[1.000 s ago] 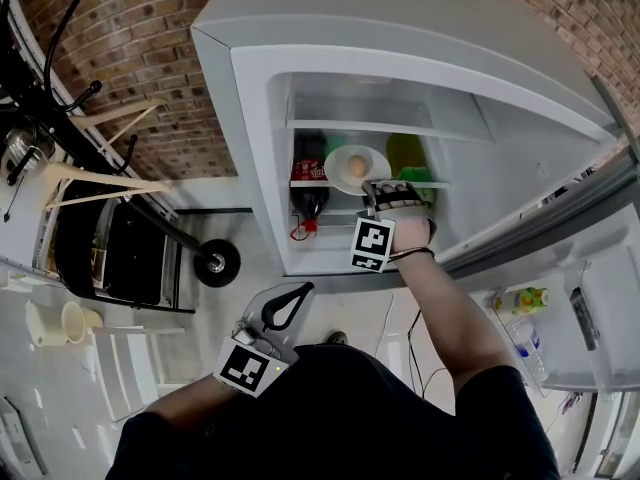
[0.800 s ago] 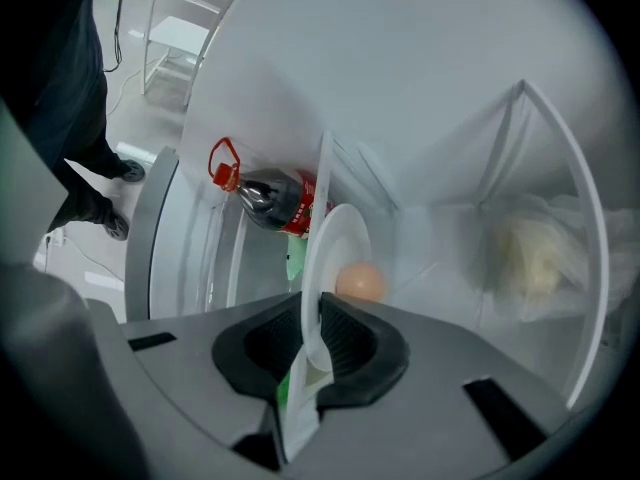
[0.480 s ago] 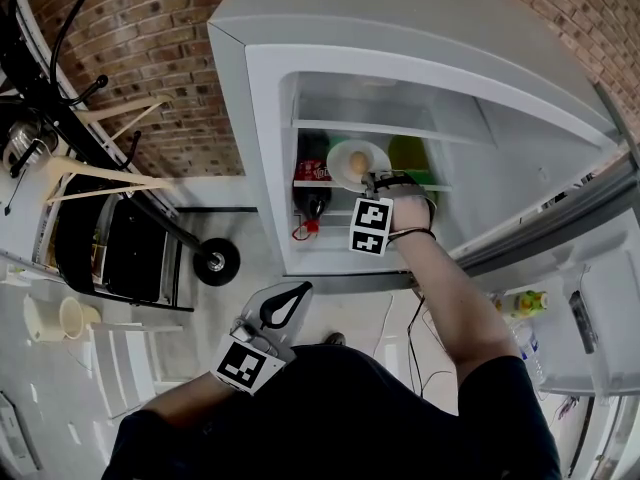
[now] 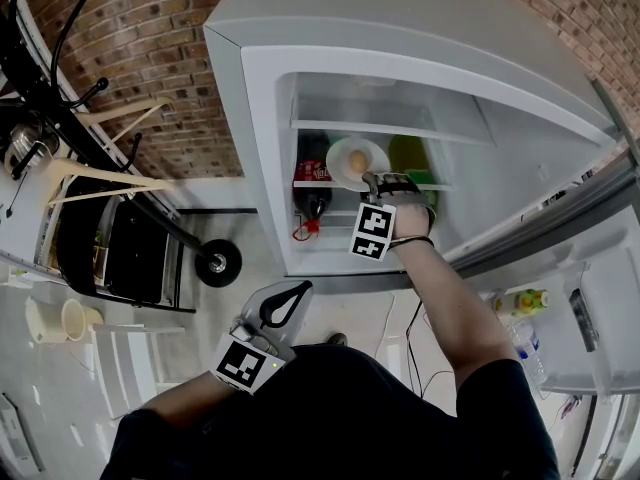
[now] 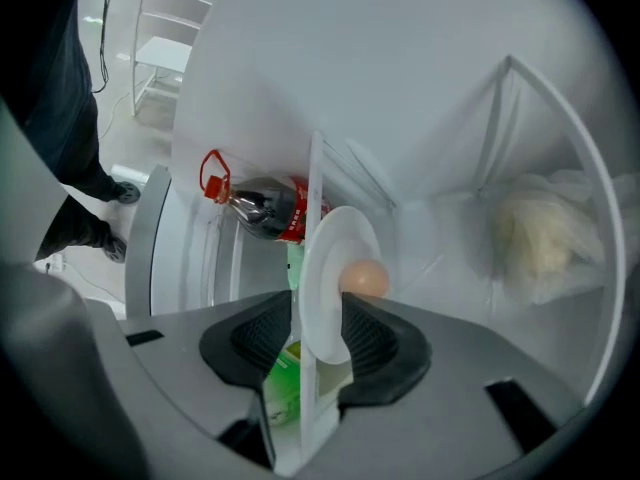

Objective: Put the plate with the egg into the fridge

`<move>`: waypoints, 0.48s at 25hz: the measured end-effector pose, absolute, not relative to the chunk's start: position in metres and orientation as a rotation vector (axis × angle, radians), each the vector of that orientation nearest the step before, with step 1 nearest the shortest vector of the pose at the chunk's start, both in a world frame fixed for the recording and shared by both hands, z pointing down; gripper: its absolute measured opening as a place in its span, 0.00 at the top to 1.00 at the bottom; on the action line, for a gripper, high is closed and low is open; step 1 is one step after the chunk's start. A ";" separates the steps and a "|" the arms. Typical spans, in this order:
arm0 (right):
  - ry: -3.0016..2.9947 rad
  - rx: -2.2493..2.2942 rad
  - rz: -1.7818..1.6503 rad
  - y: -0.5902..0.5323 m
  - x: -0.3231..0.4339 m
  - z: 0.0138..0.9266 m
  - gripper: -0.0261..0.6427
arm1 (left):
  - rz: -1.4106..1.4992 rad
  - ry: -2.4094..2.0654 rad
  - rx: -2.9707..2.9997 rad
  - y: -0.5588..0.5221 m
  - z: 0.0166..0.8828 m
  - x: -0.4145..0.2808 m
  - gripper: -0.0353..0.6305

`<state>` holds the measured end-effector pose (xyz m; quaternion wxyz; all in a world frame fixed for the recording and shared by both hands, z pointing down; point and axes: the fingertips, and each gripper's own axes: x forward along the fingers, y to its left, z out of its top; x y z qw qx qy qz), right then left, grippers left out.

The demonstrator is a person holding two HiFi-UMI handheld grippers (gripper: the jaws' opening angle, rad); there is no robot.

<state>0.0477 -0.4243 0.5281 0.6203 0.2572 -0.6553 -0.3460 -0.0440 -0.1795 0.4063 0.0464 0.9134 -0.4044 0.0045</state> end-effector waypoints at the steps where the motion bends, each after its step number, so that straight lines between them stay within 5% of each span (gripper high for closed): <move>1: -1.515 0.623 -0.800 -0.422 0.049 0.523 0.73 | 0.014 -1.231 2.789 -0.180 0.406 -0.044 0.95; 12: -1.935 0.891 -0.640 -0.318 0.030 0.463 0.73 | -0.002 -1.160 2.832 -0.176 0.401 -0.034 0.95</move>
